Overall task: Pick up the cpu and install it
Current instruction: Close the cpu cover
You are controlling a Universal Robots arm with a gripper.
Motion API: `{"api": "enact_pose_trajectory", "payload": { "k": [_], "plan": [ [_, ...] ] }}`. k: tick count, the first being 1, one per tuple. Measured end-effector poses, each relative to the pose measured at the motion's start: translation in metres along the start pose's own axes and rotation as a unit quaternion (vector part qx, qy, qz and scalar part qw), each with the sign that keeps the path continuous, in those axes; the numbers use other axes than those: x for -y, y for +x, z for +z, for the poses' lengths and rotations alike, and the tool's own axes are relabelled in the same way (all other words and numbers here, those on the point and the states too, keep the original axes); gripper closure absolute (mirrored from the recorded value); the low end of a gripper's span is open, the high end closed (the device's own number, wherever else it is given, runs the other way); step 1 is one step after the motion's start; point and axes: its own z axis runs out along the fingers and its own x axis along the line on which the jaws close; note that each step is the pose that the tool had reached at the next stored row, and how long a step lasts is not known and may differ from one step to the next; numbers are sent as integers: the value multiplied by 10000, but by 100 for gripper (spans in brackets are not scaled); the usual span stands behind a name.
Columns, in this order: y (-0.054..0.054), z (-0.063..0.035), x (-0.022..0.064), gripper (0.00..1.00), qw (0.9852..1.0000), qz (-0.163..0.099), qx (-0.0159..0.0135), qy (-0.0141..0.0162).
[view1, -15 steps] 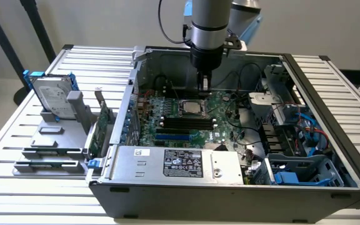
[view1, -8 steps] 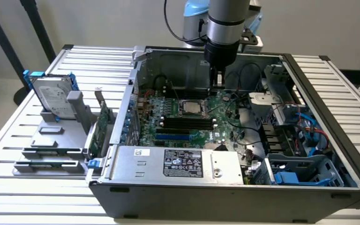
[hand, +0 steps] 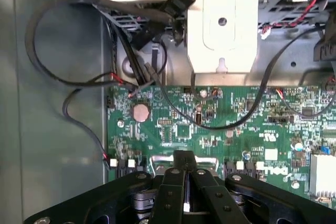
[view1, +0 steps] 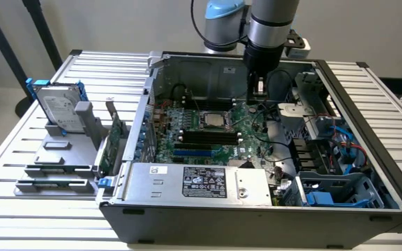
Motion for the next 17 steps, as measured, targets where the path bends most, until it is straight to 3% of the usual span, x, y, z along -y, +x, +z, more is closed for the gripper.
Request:
{"api": "enact_pose_trajectory", "payload": {
  "k": [7, 17],
  "plan": [
    [0, 48, -104, 89, 10000, -14, -34, 2],
    [-13, 198, -116, 89, 9999, -127, -69, 14]
  ]
}}
